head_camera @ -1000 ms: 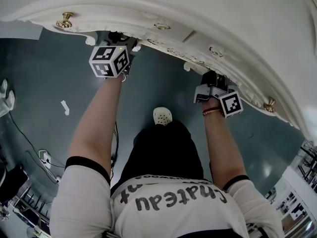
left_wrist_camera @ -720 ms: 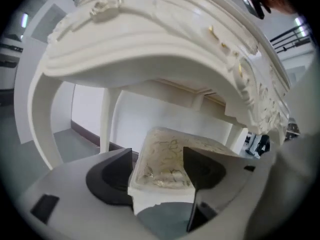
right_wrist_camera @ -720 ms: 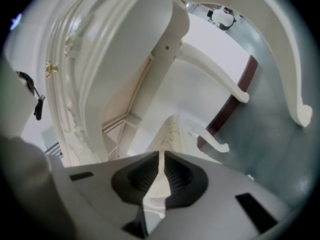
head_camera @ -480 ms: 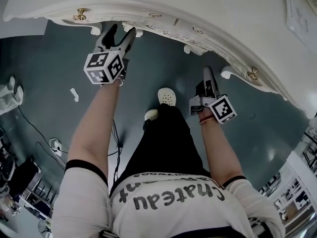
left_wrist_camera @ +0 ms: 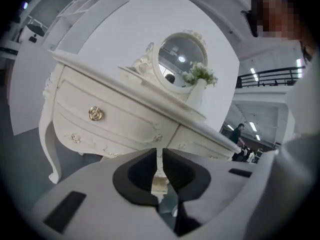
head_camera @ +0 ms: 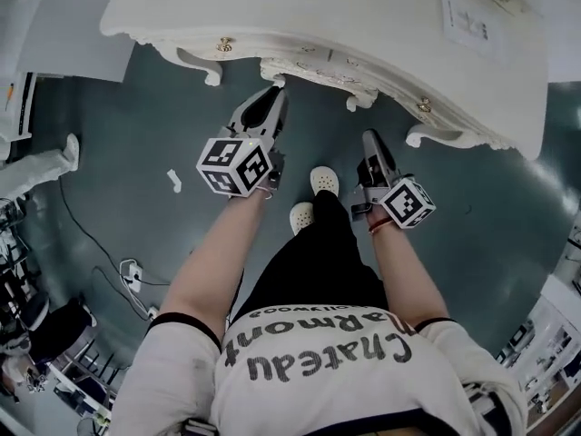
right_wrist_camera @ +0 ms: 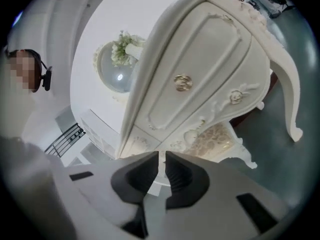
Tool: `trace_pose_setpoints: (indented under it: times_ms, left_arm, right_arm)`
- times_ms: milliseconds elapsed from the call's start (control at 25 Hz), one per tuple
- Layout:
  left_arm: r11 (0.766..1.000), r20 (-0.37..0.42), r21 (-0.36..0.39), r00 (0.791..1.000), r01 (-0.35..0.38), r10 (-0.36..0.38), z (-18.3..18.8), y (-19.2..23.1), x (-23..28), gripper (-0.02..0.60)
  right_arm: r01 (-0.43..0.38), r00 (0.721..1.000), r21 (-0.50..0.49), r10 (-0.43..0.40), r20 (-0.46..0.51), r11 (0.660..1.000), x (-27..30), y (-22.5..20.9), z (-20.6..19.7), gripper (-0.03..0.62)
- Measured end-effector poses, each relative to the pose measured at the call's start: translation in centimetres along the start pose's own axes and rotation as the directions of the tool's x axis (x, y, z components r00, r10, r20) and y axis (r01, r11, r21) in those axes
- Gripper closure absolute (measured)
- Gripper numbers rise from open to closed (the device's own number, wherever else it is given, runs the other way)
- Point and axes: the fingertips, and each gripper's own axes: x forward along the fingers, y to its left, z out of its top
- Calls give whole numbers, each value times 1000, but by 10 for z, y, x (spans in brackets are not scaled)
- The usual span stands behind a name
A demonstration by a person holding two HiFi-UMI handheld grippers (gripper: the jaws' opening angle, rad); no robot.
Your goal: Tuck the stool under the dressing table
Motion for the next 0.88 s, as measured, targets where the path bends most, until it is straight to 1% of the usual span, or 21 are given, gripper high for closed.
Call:
trace_pose_setpoints:
  times_ms: [80,120,200,280,320,400,440,520,600,680,760,800,840,880]
  left_arm:
    - [999,19,10,999,38,-38,24,-21,-18,539]
    - [998,25,22,998,58,-59,37,-32,-28,543]
    - [995,42,32,995,94,-95,62,-53,-48,546]
    - [992,70,41,990,123,-126,91,-74,-69,546]
    - [990,79,56,988,129,-133,103,-84,-80,546]
    - [986,82,107,987,131,-140,124,-103,-102,546]
    - [982,84,129,986,136,-147,133,-112,-110,546]
    - [977,93,149,981,155,-170,153,-129,-122,546]
    - [966,101,179,973,186,-206,173,-149,-131,546]
    - [943,120,247,958,224,-259,199,-173,-140,546]
    - [917,152,312,939,250,-308,226,-197,-154,546]
    - [907,164,335,932,255,-323,238,-207,-161,546]
    - [900,170,352,928,256,-330,248,-217,-169,546]
    - [897,172,361,927,255,-333,255,-225,-176,546]
  right_arm:
    - [-60,998,5,60,-2,998,4,41,4,543]
    - [-93,996,-9,93,-11,996,5,63,7,543]
    - [-166,986,-74,163,-41,983,4,111,11,543]
    - [-239,970,-148,230,-75,960,2,160,20,543]
    - [-269,962,-180,257,-90,946,1,183,24,543]
    - [-306,951,-259,284,-120,916,-5,227,35,543]
    - [-307,951,-318,279,-131,897,-8,246,44,543]
    - [-274,962,-464,245,-124,842,-13,280,69,543]
    - [-236,969,-589,231,-85,773,-24,310,98,543]
    - [-218,967,-665,251,-48,714,-39,341,126,543]
    - [-201,967,-720,253,-36,665,-54,365,148,543]
    - [-182,971,-756,237,-36,629,-63,374,156,543]
    - [-151,977,-802,212,-31,578,-73,381,164,543]
    - [-114,982,-847,186,-19,519,-85,387,170,543]
